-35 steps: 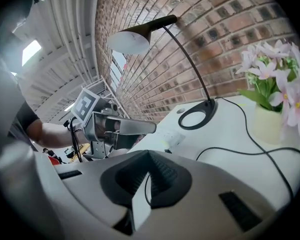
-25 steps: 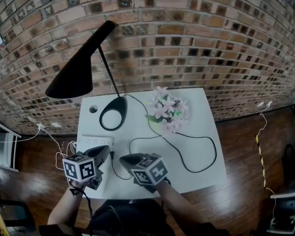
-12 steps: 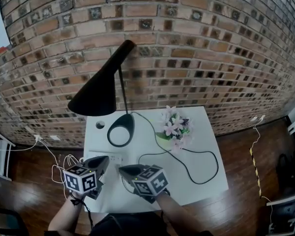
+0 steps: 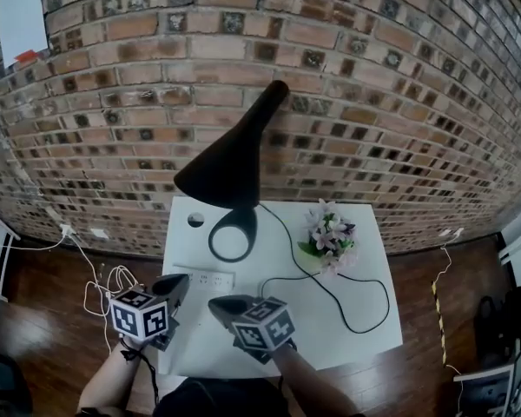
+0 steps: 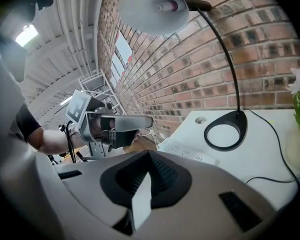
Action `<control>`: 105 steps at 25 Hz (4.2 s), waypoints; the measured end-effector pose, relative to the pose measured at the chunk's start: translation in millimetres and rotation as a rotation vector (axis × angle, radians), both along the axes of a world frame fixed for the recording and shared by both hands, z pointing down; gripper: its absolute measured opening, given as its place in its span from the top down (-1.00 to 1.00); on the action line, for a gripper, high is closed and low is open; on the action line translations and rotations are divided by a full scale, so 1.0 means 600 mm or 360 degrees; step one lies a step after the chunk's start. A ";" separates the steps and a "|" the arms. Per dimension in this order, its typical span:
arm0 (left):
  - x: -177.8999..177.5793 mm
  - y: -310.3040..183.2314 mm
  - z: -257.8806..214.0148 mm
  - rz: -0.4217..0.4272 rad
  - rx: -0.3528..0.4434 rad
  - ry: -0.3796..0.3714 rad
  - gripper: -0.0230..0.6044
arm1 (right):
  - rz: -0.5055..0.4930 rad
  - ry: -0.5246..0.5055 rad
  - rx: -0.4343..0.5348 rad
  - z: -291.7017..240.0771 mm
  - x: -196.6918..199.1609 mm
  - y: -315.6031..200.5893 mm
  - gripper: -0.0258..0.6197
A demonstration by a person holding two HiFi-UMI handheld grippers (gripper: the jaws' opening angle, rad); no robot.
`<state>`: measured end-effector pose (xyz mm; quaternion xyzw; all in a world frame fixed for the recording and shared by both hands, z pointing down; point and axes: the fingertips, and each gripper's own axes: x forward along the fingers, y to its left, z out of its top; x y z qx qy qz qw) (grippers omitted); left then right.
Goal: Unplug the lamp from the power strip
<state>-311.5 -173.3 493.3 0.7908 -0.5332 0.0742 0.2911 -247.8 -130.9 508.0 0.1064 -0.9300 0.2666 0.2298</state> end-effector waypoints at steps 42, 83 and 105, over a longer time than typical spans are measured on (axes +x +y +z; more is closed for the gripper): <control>0.004 0.039 -0.164 0.0173 0.0548 0.0062 0.85 | 0.0350 -0.0347 0.0471 -0.209 -0.012 0.045 0.92; 0.431 0.142 -0.193 0.0529 0.0504 -0.0137 0.85 | 0.0854 -0.0519 0.0478 -0.222 0.441 0.133 0.92; 0.652 0.158 -0.207 0.0738 0.0536 -0.0235 0.85 | 0.1018 -0.0652 0.0495 -0.229 0.647 0.141 0.92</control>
